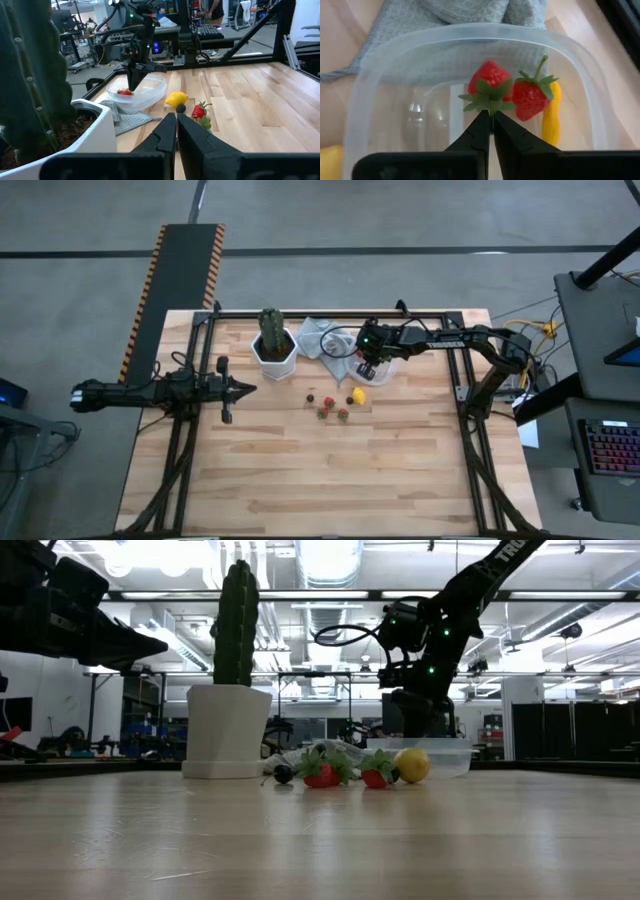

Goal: Pick and placing Produce into tupperware
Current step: Put the right strawberry into the transparent bin, then put the lemon into the transparent bin

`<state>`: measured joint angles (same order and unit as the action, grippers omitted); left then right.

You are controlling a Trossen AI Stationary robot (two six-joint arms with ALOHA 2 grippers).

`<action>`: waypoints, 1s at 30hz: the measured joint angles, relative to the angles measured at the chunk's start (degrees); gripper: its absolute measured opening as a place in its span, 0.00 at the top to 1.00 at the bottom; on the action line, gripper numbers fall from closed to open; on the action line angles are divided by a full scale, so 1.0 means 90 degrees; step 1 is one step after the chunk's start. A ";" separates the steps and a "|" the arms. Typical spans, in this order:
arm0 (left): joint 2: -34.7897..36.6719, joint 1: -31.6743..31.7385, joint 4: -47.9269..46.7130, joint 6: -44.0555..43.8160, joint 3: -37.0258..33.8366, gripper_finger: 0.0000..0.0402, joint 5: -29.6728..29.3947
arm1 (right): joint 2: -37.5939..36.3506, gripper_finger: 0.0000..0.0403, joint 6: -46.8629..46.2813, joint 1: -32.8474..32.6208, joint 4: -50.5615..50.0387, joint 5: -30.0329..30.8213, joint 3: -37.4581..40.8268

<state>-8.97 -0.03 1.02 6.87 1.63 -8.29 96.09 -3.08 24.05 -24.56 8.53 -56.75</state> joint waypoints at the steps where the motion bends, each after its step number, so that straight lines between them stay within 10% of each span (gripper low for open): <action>1: 0.0000 0.0001 0.0000 0.0000 0.0000 1.00 0.0001 | 0.0000 0.94 -0.0029 -0.0002 0.0000 0.0001 0.0000; 30: 0.0000 0.0000 -0.0018 -0.0010 0.0000 1.00 0.0002 | -0.1787 0.79 0.0036 -0.0327 -0.0729 -0.0695 -0.0946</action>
<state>-8.97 -0.03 0.86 6.79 1.63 -8.27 80.01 -2.75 21.11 -31.12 2.27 -65.27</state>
